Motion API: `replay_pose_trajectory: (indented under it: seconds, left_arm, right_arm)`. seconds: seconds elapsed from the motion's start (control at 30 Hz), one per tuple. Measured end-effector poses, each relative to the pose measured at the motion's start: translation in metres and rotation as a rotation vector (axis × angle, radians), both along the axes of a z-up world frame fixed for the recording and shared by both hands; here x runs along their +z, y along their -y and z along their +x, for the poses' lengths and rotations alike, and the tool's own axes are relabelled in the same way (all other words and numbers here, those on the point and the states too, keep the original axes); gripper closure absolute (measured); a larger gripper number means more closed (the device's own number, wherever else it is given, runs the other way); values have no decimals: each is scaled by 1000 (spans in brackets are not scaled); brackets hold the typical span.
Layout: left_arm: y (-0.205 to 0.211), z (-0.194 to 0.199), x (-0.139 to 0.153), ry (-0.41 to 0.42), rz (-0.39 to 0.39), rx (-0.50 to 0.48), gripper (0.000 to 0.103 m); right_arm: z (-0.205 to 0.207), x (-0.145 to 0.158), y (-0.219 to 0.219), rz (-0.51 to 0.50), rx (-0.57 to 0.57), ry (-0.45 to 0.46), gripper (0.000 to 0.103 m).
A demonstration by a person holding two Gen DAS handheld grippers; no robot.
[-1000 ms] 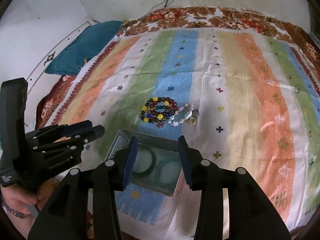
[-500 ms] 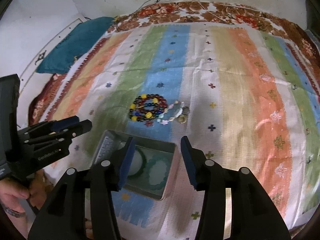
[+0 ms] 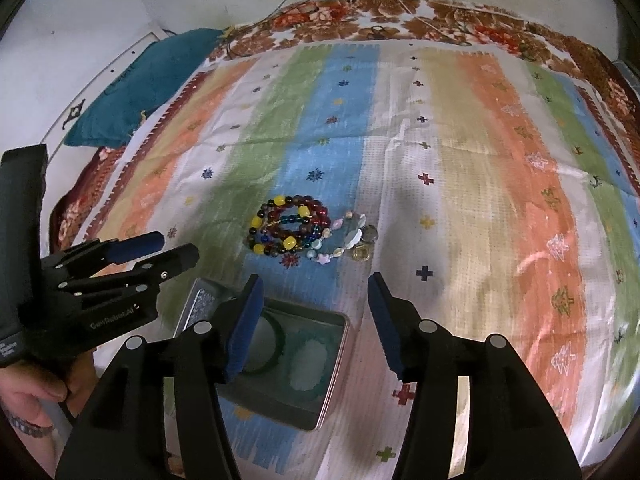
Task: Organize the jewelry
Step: 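Move both open tools back to the remaining bracelets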
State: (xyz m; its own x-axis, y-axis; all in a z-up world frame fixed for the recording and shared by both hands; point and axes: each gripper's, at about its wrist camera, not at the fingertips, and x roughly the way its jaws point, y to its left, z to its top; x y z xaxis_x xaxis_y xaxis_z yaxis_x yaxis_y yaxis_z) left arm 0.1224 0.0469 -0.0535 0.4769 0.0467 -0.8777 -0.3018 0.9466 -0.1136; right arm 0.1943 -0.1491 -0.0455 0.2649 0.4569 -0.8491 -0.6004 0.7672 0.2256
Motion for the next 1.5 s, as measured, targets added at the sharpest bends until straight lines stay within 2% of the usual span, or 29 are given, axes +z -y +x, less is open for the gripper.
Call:
replay_pose_trajectory:
  seconds: [0.37, 0.7, 1.0, 1.5]
  left_arm:
    - [-12, 15, -10, -10, 5, 9, 50]
    - [-20, 28, -19, -24, 9, 7, 50]
    - [-21, 41, -28, -51, 27, 2, 49]
    - [-25, 57, -45, -80, 20, -13, 49]
  right_arm:
    - [19, -18, -9, -34, -9, -26, 49]
    - [40, -26, -11, -16, -37, -32, 49]
    - [49, -35, -23, -48, -21, -15, 48]
    - [69, -59, -27, -113, -37, -42, 48]
